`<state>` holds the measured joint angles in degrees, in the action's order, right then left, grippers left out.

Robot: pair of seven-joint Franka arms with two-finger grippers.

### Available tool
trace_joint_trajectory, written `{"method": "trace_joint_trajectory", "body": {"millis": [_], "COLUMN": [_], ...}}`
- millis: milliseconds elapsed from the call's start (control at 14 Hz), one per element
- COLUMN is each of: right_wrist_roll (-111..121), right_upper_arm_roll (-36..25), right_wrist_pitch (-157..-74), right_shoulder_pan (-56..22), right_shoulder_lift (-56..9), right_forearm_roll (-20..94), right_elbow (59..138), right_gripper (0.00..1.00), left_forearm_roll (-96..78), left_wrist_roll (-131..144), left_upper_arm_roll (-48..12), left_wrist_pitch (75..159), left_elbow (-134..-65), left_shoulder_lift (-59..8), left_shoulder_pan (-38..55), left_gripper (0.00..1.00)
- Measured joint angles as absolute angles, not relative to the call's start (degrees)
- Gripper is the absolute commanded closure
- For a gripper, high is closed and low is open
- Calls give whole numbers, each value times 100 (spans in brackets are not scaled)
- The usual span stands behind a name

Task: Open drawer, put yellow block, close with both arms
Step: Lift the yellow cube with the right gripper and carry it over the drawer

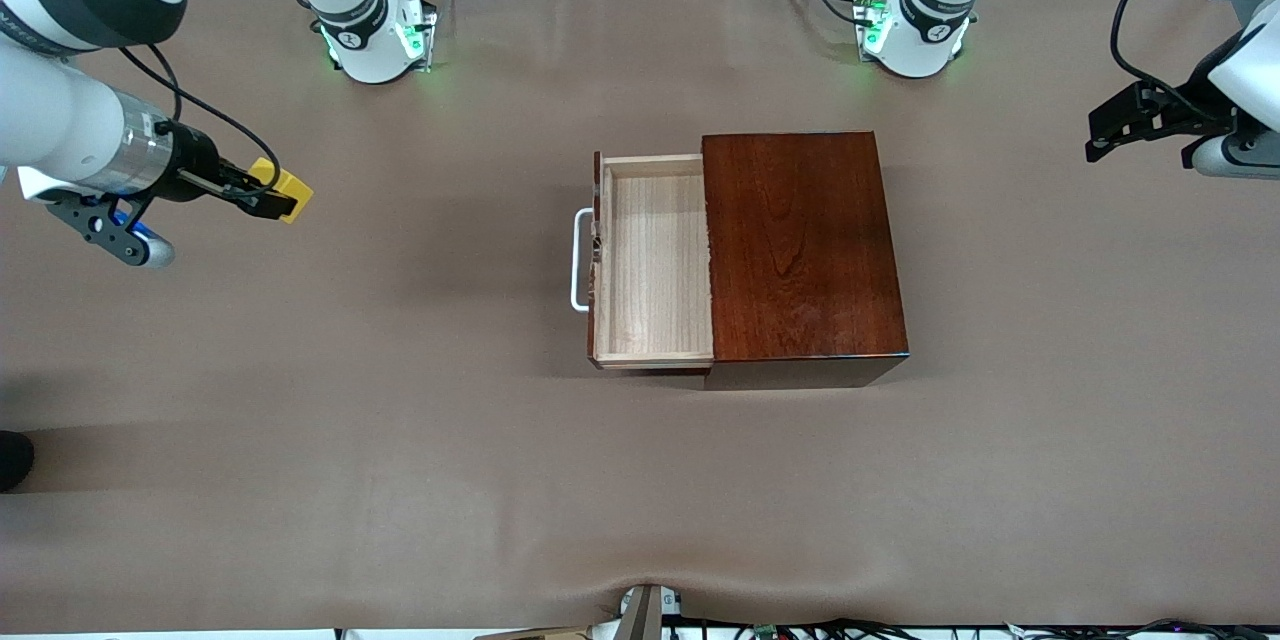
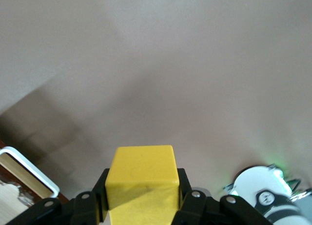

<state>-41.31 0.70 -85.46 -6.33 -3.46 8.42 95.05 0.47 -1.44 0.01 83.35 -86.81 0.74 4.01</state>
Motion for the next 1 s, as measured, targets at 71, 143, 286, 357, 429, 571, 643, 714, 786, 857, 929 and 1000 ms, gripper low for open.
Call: {"method": "trace_joint_trajectory", "body": {"millis": [71,143,286,357,429,571,643,714,786,857,929,1000], "right_wrist_roll": [-4413,-4734,-5385,-5689,-5993,-6472,-6638,-6775,-6926,-7115,-7334,-7580], "right_upper_arm_roll": [72,77,88,92,94,96,97,98,96,98,97,96], "right_wrist_pitch": [-8544,-8544,-8546,-8564,-8613,-8801,-8884,-8967,-9054,-9151,-9251,-9356], "right_shoulder_pan": [-724,-844,-1122,-1271,-1418,-1669,-1773,-1860,-1943,-2036,-2133,-2236], "right_shoulder_lift": [-349,-355,-369,-376,-389,-442,-474,-510,-544,-578,-616,-662], "right_forearm_roll": [904,983,1123,1143,1153,1166,1169,1173,1177,1185,1222,1319], "right_elbow": [9505,9505,9505,9505,9505,9505,9505,9505,9505,9505,9504,9505], "right_gripper": [100,100,100,100,100,100,100,100,100,100,100,100], "left_forearm_roll": [47,47,47,47,47,47,47,47,47,47,47,47], "left_wrist_roll": [-144,-144,-144,-144,-145,-148,-149,-149,-149,-150,-150,-150], "left_upper_arm_roll": [2,2,1,2,2,3,3,3,3,2,1,1], "left_wrist_pitch": [8335,8335,8335,8335,8335,8335,8335,8335,8335,8335,8336,8336], "left_elbow": [-8681,-8681,-8682,-8684,-8684,-8684,-8684,-8686,-8688,-8691,-8700,-8710], "left_shoulder_lift": [74,74,74,74,74,74,74,74,74,74,74,74], "left_shoulder_pan": [392,389,389,388,386,384,384,384,384,384,384,384], "left_gripper": [0,0,0,0,0,0,0,0,0,0,0,0]}}
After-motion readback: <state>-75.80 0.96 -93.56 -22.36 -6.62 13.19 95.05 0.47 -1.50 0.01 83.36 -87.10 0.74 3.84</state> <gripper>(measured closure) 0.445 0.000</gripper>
